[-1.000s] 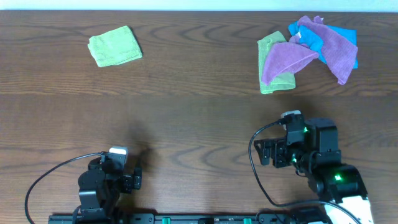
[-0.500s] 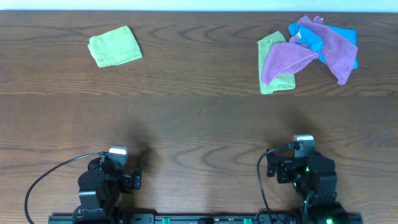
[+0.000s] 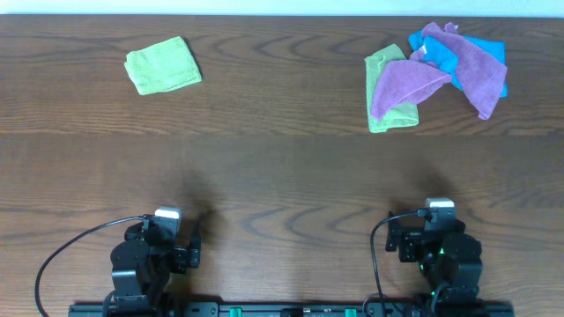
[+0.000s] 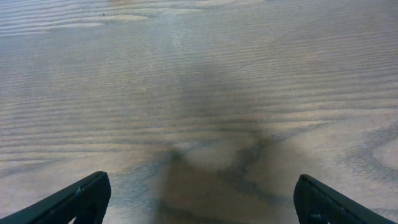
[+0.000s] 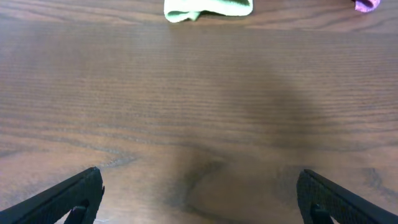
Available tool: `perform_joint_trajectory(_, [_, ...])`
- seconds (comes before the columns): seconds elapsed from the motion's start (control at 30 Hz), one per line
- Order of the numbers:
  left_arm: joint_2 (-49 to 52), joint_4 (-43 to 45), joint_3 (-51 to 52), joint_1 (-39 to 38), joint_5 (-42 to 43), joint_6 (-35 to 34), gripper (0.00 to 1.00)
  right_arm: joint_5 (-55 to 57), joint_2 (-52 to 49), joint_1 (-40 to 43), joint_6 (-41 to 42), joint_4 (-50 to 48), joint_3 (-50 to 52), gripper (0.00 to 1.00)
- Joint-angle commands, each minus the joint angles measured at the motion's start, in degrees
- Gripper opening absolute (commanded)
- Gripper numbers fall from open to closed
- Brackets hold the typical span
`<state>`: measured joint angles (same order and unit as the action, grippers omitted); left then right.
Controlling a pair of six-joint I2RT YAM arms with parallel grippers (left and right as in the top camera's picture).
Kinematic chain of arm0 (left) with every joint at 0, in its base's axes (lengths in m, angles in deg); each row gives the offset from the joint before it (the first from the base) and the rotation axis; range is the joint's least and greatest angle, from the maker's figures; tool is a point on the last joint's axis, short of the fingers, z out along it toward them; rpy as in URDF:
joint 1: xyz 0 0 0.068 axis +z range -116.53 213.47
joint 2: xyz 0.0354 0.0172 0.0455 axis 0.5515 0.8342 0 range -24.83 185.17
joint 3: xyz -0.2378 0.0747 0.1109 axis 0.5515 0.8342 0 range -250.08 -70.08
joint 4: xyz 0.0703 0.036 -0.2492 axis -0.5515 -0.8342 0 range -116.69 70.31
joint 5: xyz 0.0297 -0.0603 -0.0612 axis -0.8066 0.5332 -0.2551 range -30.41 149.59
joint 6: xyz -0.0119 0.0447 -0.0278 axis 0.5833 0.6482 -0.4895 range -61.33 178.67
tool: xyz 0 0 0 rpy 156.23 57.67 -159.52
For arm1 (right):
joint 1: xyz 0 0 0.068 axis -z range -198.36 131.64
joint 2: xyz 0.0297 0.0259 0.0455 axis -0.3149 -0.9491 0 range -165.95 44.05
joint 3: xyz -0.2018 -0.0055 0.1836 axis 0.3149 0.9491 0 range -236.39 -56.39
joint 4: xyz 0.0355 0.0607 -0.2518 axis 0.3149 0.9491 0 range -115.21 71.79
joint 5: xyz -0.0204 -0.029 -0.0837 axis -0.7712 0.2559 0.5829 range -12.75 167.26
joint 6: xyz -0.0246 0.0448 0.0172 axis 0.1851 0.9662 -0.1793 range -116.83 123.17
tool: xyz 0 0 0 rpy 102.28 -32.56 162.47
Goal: Fold the cloth
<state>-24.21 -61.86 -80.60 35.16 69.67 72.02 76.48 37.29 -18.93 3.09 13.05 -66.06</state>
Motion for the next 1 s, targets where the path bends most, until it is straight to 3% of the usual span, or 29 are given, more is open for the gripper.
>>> perform_joint_trajectory(0.0, [-0.42, -0.85, 0.92, -0.28, -0.39, 0.39, 0.95, 1.03, 1.81, 0.39, -1.53, 1.84, 0.68, 0.99])
perform_joint_trajectory(0.97, [-0.42, -0.85, 0.92, -0.28, -0.42, 0.39, 0.95, 1.84, 6.47, 0.39, -2.34, 2.89, 0.57, 0.99])
